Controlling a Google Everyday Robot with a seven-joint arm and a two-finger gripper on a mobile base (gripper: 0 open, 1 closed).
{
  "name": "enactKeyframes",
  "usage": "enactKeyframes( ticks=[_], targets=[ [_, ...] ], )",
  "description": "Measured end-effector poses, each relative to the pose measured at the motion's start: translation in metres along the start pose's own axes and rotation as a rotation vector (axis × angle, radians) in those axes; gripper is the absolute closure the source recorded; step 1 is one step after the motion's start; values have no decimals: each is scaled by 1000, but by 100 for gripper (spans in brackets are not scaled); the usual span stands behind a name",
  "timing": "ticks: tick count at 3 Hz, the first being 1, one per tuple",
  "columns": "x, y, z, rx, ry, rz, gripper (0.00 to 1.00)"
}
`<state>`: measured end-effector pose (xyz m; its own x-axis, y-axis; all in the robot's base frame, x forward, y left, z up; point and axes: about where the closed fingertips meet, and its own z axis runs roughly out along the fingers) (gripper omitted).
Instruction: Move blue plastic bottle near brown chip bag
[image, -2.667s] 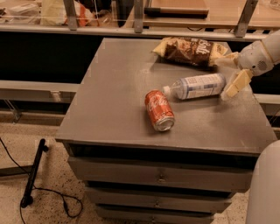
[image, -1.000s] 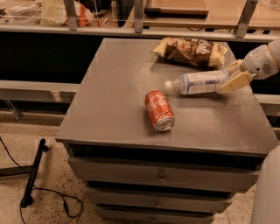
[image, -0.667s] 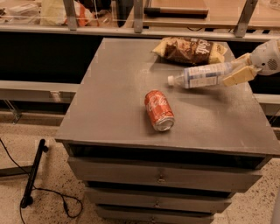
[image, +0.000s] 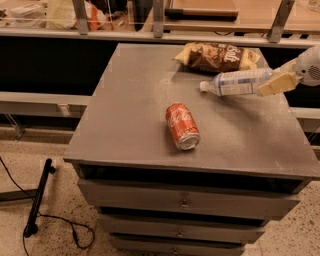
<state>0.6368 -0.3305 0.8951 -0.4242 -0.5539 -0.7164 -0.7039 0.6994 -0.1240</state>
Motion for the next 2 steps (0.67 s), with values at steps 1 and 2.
enactKeyframes(
  ticks=[1,2],
  targets=[
    [7,-1,2,133,40,69,100],
    [14,-4,5,262,95,128,100]
  ],
)
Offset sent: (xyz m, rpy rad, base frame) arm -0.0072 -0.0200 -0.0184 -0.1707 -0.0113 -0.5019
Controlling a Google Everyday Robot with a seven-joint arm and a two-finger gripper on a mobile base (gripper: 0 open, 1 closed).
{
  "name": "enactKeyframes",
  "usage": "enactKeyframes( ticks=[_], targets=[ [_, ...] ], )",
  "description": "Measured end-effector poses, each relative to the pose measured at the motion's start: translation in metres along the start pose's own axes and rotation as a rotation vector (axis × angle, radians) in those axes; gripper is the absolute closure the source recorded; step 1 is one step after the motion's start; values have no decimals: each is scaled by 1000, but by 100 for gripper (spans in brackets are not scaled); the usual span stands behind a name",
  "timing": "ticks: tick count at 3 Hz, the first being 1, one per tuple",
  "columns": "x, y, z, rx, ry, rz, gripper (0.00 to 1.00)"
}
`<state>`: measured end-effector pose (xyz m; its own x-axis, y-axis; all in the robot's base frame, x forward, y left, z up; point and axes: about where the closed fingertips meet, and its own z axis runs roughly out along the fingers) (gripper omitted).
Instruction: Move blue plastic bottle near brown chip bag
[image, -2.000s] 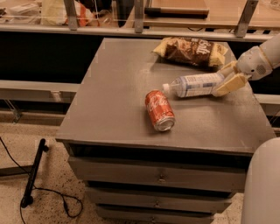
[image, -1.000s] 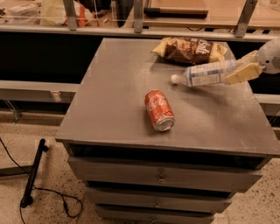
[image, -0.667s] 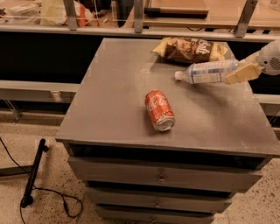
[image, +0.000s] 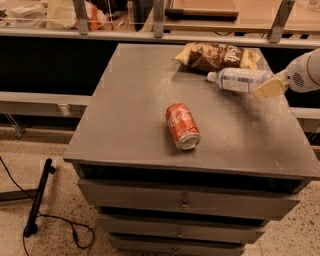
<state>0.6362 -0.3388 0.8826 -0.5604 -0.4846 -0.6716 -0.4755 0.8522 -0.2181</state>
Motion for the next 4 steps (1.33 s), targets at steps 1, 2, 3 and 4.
enactKeyframes(
  ticks=[1,2,3,4],
  targets=[
    [2,-1,4,87,36,56,100],
    [-6,7,15,150,65,88,100],
    [-11,13,22,149,57,78,100],
    [-8,15,19,149,62,64,82]
  ],
)
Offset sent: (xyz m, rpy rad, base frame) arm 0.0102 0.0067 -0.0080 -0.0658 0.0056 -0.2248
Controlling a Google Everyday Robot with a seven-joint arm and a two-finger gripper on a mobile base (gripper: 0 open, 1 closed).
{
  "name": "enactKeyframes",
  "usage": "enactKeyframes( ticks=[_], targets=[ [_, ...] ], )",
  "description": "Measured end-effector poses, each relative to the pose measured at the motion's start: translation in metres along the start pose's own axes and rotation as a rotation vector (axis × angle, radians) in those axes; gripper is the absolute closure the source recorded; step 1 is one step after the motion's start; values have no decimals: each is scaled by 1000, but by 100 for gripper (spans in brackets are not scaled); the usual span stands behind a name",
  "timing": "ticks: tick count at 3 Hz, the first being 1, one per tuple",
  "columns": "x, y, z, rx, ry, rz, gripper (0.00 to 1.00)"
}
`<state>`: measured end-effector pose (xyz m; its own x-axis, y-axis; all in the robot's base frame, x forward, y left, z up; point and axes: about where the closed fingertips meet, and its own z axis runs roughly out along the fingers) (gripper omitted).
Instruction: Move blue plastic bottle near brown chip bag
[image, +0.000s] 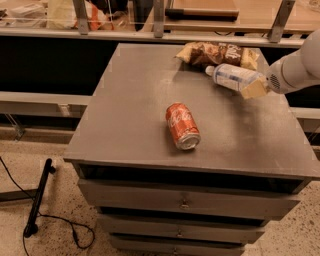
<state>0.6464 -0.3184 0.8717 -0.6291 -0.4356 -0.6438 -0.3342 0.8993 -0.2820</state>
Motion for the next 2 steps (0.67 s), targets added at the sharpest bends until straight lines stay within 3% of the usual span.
enactKeyframes(
  ticks=[2],
  targets=[
    [6,1,-9,19,22,-12,35]
  ],
)
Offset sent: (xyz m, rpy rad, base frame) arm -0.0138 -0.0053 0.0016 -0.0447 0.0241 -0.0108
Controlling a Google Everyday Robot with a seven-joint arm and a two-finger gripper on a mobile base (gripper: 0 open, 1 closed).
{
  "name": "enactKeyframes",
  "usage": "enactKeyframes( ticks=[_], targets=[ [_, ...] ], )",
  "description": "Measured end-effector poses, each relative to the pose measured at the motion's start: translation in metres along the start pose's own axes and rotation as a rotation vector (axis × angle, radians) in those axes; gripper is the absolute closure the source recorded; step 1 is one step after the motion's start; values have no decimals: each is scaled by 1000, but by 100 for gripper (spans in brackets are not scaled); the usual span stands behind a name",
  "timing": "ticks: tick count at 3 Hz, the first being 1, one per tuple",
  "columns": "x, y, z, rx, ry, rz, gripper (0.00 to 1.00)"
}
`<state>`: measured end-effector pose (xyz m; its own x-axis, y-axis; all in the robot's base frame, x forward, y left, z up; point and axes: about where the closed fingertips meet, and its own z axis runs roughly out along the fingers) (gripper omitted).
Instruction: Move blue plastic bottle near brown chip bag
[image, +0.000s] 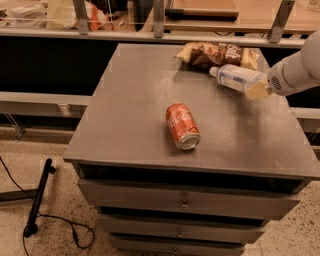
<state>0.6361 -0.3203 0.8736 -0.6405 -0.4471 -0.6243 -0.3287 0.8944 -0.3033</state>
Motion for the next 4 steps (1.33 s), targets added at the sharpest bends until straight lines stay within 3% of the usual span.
enactKeyframes(
  ticks=[1,2,3,4],
  targets=[
    [1,3,0,-4,10,-15,12],
    [1,10,1,-24,15,-30,0],
    [3,14,-2,-39,8,-45,0],
    [11,7,-8,-110,-23,-30,0]
  ],
)
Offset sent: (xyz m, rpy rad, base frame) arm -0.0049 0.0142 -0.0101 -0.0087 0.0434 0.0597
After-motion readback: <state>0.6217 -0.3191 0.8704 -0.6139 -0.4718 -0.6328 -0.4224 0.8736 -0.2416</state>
